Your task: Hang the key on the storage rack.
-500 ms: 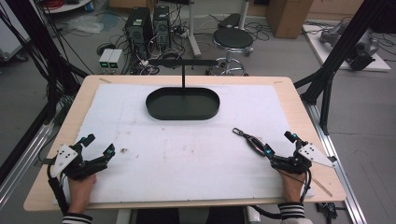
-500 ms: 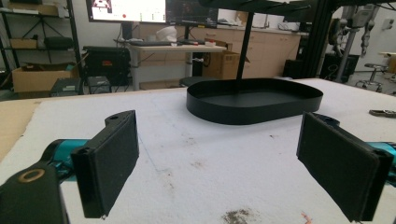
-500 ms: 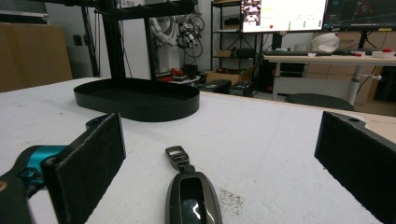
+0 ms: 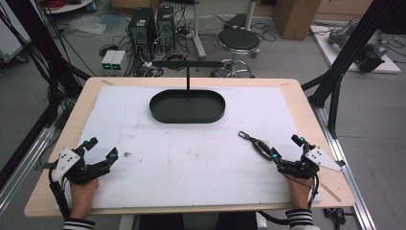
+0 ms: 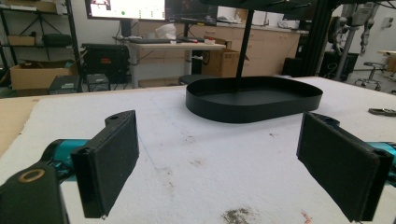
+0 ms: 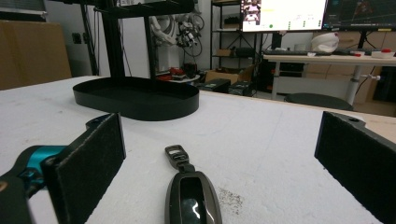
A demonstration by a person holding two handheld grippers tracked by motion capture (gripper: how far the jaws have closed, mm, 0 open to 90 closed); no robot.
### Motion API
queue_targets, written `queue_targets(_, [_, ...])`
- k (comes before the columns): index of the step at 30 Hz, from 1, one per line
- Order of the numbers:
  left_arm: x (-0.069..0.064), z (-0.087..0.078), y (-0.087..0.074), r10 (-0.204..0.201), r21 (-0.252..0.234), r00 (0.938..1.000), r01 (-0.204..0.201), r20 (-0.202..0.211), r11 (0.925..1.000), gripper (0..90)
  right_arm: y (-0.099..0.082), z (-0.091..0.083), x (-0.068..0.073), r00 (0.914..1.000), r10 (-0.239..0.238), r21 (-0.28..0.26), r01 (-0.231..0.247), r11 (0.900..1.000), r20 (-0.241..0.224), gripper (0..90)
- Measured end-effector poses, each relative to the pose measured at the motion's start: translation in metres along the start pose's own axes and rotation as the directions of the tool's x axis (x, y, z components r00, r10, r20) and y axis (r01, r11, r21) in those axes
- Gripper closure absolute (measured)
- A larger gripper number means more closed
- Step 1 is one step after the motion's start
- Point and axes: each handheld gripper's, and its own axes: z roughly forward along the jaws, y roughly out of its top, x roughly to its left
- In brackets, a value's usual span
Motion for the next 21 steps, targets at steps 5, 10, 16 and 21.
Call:
queue_targets(5, [-0.001,0.000,0.000,0.003,-0.004,1.0000,-0.003,0.001,1.0000,13.4,0.000,0.000,-0.001,1.0000,0.010,-0.001,-0.010,1.0000,0.002,0.7])
queue_targets(10, [-0.001,0.000,0.000,0.009,-0.005,1.0000,-0.009,0.002,0.9999,13.3,0.002,0.002,-0.002,0.9998,0.020,0.017,-0.020,0.9997,0.004,0.7])
queue_targets(16, [-0.001,0.000,0.000,0.011,-0.007,0.9999,-0.011,0.001,0.9999,13.3,0.025,0.006,-0.005,0.9998,-0.011,0.068,0.012,0.9976,-0.013,0.8])
queue_targets(21, [-0.001,-0.001,0.000,0.015,-0.006,0.9999,-0.015,0.002,0.9999,13.3,0.055,0.018,-0.007,0.9964,-0.051,0.193,0.063,0.9792,-0.068,0.8])
